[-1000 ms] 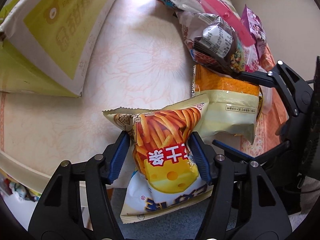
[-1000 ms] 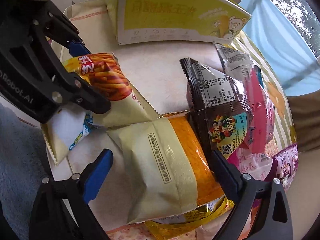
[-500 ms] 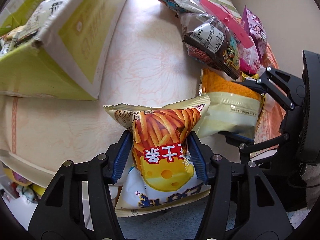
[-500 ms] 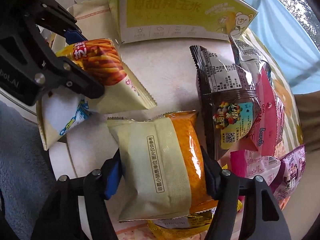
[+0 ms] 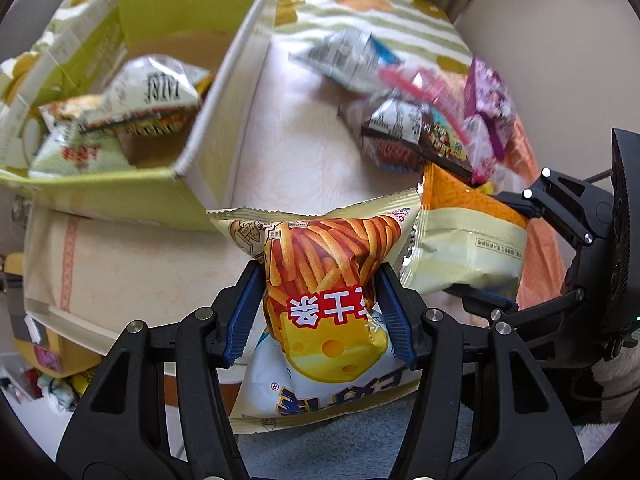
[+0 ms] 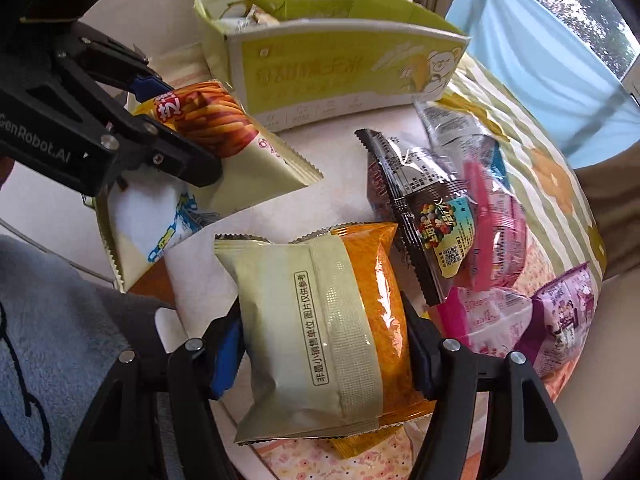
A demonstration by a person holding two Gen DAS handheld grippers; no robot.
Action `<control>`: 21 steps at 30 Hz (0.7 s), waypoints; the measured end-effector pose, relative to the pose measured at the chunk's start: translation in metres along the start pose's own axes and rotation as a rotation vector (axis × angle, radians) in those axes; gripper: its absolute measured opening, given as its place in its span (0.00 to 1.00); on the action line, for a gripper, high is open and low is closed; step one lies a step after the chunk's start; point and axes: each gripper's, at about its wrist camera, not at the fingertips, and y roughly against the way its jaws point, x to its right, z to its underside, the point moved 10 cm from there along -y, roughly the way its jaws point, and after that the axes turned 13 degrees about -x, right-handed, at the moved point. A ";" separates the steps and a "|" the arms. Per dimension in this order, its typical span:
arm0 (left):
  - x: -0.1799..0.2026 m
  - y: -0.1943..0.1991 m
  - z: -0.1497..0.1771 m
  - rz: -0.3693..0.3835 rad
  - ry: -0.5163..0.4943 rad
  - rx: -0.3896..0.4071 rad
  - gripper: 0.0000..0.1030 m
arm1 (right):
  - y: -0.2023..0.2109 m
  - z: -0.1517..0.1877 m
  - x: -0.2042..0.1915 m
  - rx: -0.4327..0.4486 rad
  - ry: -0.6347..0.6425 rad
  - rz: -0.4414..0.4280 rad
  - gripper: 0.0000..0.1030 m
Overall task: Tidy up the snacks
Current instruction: 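Carry the fries-print bag into the green box and open the left tool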
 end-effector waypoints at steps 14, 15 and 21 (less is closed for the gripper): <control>-0.002 0.086 -0.007 -0.023 0.051 0.217 0.52 | 0.068 0.005 -0.002 0.144 -0.011 -0.005 0.61; -0.006 0.092 -0.008 -0.025 0.058 0.229 0.52 | 0.073 0.001 0.001 0.154 -0.011 -0.005 0.61; -0.030 0.125 -0.024 -0.048 0.079 0.296 0.52 | 0.100 -0.028 0.007 0.207 -0.041 -0.006 0.61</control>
